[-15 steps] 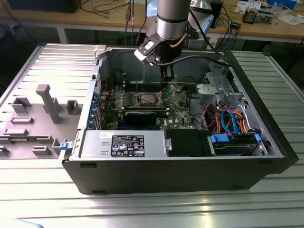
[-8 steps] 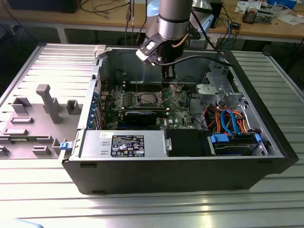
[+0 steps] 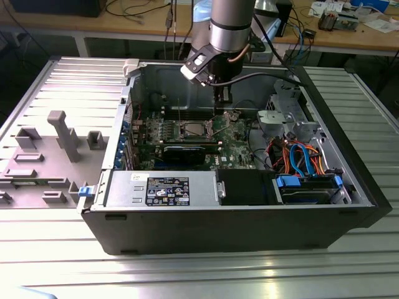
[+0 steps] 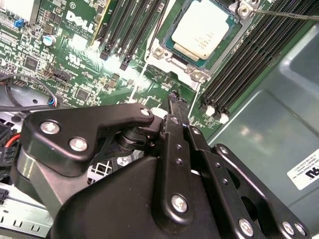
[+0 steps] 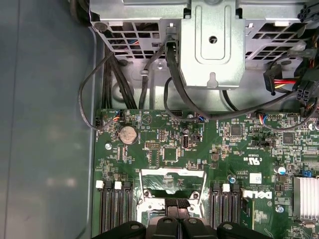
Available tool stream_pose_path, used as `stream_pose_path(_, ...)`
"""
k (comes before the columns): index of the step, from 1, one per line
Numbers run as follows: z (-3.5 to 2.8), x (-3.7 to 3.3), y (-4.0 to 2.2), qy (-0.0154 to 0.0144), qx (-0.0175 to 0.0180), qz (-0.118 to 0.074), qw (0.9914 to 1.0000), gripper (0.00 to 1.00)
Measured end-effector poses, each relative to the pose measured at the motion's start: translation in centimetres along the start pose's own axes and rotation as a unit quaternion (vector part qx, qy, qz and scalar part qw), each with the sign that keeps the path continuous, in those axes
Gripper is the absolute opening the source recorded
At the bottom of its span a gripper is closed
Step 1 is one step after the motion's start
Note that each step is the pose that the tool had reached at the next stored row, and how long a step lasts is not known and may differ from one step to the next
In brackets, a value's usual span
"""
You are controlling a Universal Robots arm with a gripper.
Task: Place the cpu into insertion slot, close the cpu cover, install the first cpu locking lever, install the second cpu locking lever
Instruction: 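Close the cpu cover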
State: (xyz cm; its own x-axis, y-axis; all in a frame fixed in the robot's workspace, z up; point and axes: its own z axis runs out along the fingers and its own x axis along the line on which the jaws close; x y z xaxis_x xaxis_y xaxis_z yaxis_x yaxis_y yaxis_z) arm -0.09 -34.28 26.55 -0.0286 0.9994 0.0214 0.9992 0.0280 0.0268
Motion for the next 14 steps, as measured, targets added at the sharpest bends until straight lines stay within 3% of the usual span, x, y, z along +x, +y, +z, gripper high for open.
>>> stream_pose_path(14, 0.04, -0.04, 1.38, 0.0, 0.0, 0.0, 1.0, 0.11)
